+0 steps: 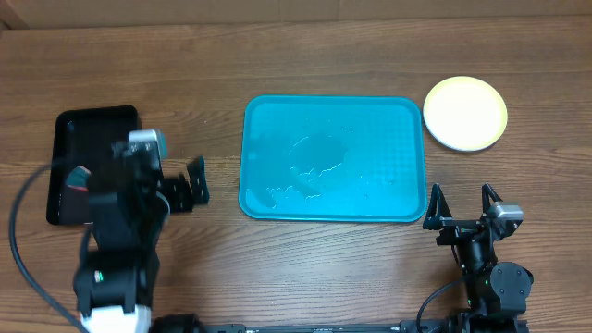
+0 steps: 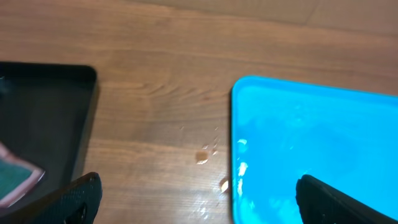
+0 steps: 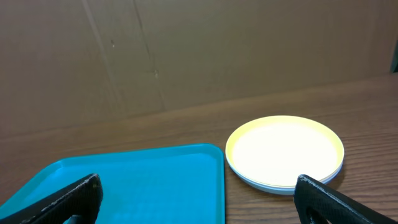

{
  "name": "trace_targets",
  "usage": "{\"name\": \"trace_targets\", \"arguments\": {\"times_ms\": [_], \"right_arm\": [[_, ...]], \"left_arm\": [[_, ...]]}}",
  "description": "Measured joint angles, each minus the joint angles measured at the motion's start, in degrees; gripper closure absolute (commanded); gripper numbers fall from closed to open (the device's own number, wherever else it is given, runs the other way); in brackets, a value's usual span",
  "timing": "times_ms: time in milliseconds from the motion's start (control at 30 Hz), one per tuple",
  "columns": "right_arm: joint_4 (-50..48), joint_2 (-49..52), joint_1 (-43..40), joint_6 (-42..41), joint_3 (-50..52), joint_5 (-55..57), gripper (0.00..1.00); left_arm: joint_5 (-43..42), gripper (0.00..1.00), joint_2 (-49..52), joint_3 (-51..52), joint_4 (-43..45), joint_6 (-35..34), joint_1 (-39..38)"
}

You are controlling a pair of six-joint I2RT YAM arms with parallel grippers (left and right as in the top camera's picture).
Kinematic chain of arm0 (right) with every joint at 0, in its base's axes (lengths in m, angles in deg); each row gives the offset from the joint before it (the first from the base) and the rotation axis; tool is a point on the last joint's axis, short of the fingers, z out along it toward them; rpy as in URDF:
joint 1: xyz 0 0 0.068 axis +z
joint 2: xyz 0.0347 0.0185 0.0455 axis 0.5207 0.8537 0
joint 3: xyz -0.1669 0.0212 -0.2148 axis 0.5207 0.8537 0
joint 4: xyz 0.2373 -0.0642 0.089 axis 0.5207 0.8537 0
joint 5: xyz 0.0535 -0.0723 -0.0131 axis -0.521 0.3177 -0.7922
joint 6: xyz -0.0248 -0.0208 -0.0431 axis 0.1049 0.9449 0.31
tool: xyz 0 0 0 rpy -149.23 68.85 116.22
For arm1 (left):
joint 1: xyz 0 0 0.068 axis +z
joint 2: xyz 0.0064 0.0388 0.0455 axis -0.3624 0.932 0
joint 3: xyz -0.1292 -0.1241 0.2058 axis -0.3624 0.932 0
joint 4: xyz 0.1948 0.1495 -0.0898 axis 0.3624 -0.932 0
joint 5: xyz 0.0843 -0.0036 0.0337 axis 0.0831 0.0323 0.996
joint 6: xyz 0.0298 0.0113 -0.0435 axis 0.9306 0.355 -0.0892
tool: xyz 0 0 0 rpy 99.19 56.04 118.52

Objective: Clean dirty plates on tray and stack at the side

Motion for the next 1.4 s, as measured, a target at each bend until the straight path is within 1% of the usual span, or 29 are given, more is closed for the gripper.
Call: {"name": "trace_targets", "arguments": {"times_ms": [100, 200, 267, 300, 333, 367, 467, 567, 700, 967, 1133, 1267, 1400], "right_arm": [[0.0, 0.0, 0.0, 0.0, 0.0, 0.02, 0.0], [-0.02, 0.0, 0.0, 0.0, 0.0, 0.0, 0.0], [-0.02, 0.0, 0.0, -0.02, 0.0, 0.02, 0.0], [-0.04, 0.0, 0.0, 0.02, 0.0, 0.02, 0.0], [-0.02, 0.0, 0.0, 0.02, 0.0, 0.02, 0.0], [-0.02, 0.0, 0.0, 0.0, 0.0, 0.0, 0.0], [-0.02, 0.0, 0.0, 0.0, 0.0, 0.02, 0.0], [0.0, 0.0, 0.0, 0.0, 0.0, 0.04, 0.0], [-0.02, 0.0, 0.0, 0.0, 0.0, 0.0, 0.0], [-0.02, 0.0, 0.0, 0.0, 0.0, 0.02, 0.0], [-0.04, 0.0, 0.0, 0.0, 0.0, 0.02, 0.0], [-0.02, 0.0, 0.0, 0.0, 0.0, 0.04, 0.0], [-0.02, 0.0, 0.0, 0.02, 0.0, 0.02, 0.0]], "left_arm": [[1.46, 0.0, -5.16, 4.76, 0.55, 1.03, 0.0], [2.1, 0.0, -9.51, 10.25, 4.11, 1.86, 0.0], [2.08, 0.0, -11.78, 14.53, 8.7, 2.38, 0.0], [2.03, 0.0, -13.27, 17.97, 12.9, 2.56, 0.0], [2.03, 0.0, -13.68, 18.88, 13.57, 2.56, 0.0], [1.88, 0.0, -14.8, 21.31, 17.03, 2.58, 0.0], [1.77, 0.0, -18.58, 27.45, 23.65, 2.73, 0.0], [1.64, 0.0, -22.62, 32.59, 28.02, 2.75, 0.0], [1.62, 0.0, -27.69, 37.59, 31.65, 2.75, 0.0], [1.62, 0.0, -35.6, 43.39, 34.53, 2.78, 0.0], [1.62, 0.0, -38.51, 43.82, 33.59, 2.78, 0.0], [1.88, 0.01, -41.66, 44.02, 29.83, 2.75, 0.0], [2.12, 0.0, -44.02, 44.09, 29.68, 2.75, 0.0]]}}
